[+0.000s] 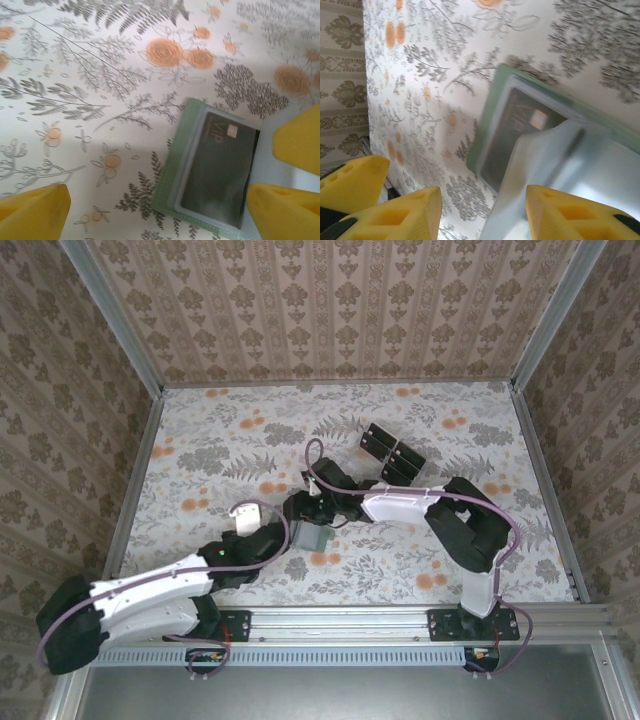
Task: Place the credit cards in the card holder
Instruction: Flip over the card slot in the card holder.
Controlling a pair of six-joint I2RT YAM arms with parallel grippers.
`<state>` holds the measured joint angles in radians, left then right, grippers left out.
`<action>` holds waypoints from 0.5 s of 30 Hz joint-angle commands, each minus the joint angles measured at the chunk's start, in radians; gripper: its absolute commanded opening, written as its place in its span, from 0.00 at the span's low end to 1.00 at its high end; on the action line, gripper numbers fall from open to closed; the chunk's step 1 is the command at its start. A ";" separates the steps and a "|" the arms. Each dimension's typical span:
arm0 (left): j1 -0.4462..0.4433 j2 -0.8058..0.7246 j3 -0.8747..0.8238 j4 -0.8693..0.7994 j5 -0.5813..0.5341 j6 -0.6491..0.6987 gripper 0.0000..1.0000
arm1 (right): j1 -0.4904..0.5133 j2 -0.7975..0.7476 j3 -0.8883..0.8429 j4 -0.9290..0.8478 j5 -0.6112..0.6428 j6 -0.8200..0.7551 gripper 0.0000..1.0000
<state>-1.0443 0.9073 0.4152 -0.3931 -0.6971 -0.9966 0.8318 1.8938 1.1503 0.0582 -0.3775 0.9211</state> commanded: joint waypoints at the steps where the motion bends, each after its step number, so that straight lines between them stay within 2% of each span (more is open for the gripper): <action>1: 0.022 -0.101 -0.031 -0.141 -0.036 -0.042 1.00 | 0.021 0.065 0.074 -0.048 -0.003 0.009 0.48; 8: 0.071 -0.276 -0.079 -0.224 -0.005 -0.050 1.00 | 0.039 0.197 0.232 -0.103 -0.004 -0.002 0.48; 15: 0.112 -0.296 -0.085 -0.235 0.048 -0.022 1.00 | 0.036 0.171 0.277 -0.141 -0.015 -0.035 0.48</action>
<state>-0.9493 0.6132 0.3420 -0.5926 -0.6792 -1.0260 0.8669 2.0945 1.3888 -0.0380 -0.3779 0.9142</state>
